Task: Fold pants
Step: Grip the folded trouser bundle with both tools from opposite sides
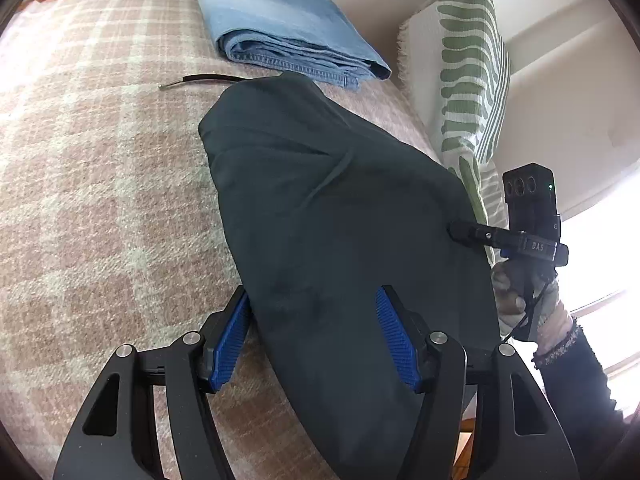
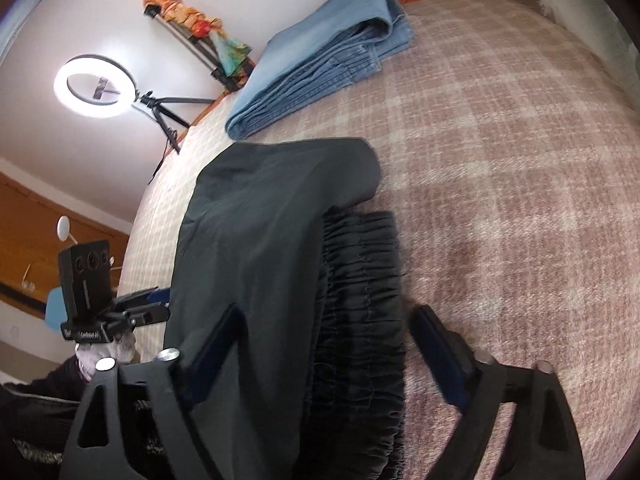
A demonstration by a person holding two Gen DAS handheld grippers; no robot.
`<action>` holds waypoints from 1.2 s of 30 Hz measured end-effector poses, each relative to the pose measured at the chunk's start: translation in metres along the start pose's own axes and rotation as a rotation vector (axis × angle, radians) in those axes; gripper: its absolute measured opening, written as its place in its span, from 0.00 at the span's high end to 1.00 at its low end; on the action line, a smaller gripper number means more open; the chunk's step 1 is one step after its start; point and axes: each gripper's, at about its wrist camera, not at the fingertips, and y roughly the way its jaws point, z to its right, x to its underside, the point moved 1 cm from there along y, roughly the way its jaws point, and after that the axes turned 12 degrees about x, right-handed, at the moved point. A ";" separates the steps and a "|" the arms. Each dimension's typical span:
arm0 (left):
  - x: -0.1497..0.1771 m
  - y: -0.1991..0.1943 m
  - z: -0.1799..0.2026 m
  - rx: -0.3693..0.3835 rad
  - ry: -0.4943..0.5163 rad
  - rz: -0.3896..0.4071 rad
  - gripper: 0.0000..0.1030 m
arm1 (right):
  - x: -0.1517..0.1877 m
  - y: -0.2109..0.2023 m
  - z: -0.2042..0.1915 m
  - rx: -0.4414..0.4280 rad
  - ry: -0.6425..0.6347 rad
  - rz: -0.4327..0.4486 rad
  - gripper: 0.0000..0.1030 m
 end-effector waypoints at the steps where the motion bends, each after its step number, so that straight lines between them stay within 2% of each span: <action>1: 0.000 0.000 0.001 -0.007 0.010 -0.004 0.39 | -0.001 0.001 -0.002 0.007 -0.003 0.004 0.20; 6: 0.001 0.006 0.011 -0.063 0.071 -0.014 0.39 | -0.002 0.003 -0.005 0.025 -0.016 0.012 0.22; 17: 0.005 0.012 0.017 -0.117 0.119 -0.013 0.39 | 0.002 0.000 -0.002 0.016 -0.026 0.019 0.20; 27: 0.008 0.014 0.019 -0.145 0.157 -0.013 0.39 | 0.001 0.009 -0.022 0.067 -0.138 0.009 0.06; 36: 0.010 0.018 0.022 -0.163 0.179 -0.010 0.39 | -0.003 0.012 -0.021 0.067 -0.147 0.004 0.06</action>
